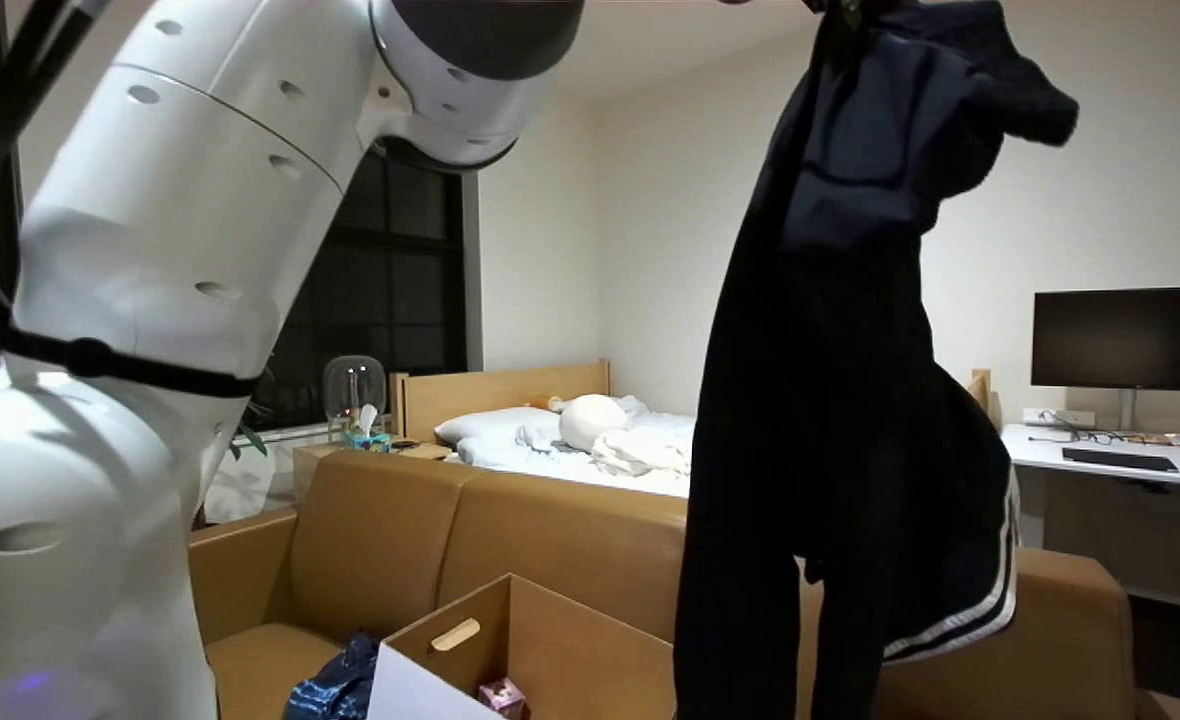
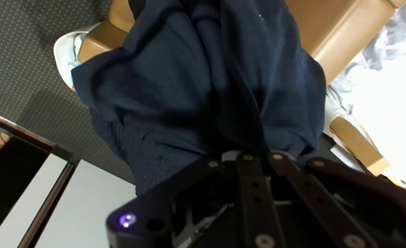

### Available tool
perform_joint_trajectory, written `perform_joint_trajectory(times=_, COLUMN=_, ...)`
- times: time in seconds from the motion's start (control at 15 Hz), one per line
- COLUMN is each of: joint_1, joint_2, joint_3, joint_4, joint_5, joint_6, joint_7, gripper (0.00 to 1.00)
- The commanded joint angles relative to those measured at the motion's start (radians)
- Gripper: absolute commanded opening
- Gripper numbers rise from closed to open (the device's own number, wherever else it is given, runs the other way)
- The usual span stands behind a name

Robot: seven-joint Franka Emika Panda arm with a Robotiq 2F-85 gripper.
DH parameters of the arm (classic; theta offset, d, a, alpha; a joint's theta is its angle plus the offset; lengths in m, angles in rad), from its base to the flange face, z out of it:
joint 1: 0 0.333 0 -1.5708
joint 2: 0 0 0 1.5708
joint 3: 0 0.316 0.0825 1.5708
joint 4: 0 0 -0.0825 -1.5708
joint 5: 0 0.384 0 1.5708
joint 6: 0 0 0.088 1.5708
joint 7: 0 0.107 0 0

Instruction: Pick up the black cloth and put it in the box

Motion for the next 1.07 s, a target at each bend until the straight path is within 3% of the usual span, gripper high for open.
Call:
perform_joint_trajectory(times=0.0, joint_1=0.035, joint_2=-0.095, joint_3=0.007, joint_4=0.000, joint_5=0.045, joint_6=0.022, joint_7=0.047, gripper=0.00)
perform_joint_trajectory(times=0.2, joint_1=0.088, joint_2=-0.149, joint_3=0.005, joint_4=0.000, joint_5=0.052, joint_6=0.043, joint_7=0.073, gripper=0.00)
perform_joint_trajectory(times=0.47, joint_1=0.164, joint_2=-0.176, joint_3=0.015, joint_4=0.000, joint_5=0.086, joint_6=0.152, joint_7=0.226, gripper=0.00)
perform_joint_trajectory(times=1.0, joint_1=0.407, joint_2=-0.191, joint_3=0.015, joint_4=-0.006, joint_5=-0.045, joint_6=0.424, joint_7=0.485, gripper=0.00)
